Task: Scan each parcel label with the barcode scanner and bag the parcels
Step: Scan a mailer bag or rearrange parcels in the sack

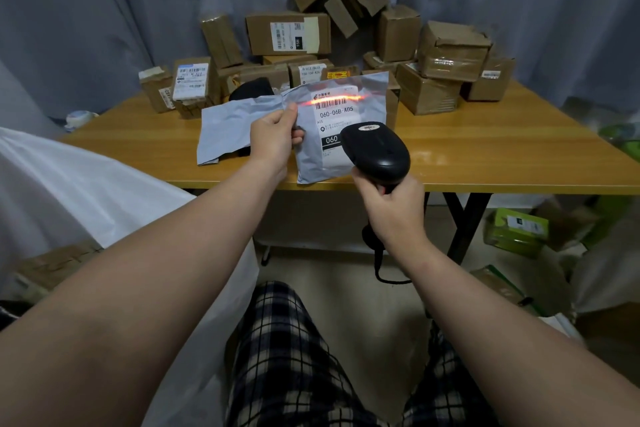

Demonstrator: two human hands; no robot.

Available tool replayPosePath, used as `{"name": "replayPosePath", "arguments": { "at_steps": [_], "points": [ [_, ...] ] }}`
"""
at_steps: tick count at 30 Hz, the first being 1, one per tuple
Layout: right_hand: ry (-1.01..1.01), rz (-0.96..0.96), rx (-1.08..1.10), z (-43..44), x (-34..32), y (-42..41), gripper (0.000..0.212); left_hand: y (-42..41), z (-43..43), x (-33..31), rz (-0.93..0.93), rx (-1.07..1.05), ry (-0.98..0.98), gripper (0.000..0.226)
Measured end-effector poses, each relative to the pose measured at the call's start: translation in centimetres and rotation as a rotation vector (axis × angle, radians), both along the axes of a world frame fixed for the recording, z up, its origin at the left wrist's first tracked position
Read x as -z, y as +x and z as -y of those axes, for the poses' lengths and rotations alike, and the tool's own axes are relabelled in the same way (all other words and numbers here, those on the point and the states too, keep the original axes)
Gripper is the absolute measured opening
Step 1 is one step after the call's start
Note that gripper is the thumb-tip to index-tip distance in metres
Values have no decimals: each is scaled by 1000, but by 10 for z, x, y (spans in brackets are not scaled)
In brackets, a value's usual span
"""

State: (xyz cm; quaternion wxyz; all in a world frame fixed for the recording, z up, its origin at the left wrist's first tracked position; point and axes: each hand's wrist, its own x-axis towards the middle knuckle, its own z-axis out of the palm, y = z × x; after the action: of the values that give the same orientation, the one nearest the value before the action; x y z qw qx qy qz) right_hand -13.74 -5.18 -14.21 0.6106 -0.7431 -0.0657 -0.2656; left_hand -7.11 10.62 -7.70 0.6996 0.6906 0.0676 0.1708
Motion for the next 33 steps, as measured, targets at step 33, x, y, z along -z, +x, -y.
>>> {"name": "replayPosePath", "arguments": {
  "at_steps": [33],
  "points": [
    [-27,60,-84,-12,-16,-6,28,-31,-13,13,154,17,312,18]
  ]
}}
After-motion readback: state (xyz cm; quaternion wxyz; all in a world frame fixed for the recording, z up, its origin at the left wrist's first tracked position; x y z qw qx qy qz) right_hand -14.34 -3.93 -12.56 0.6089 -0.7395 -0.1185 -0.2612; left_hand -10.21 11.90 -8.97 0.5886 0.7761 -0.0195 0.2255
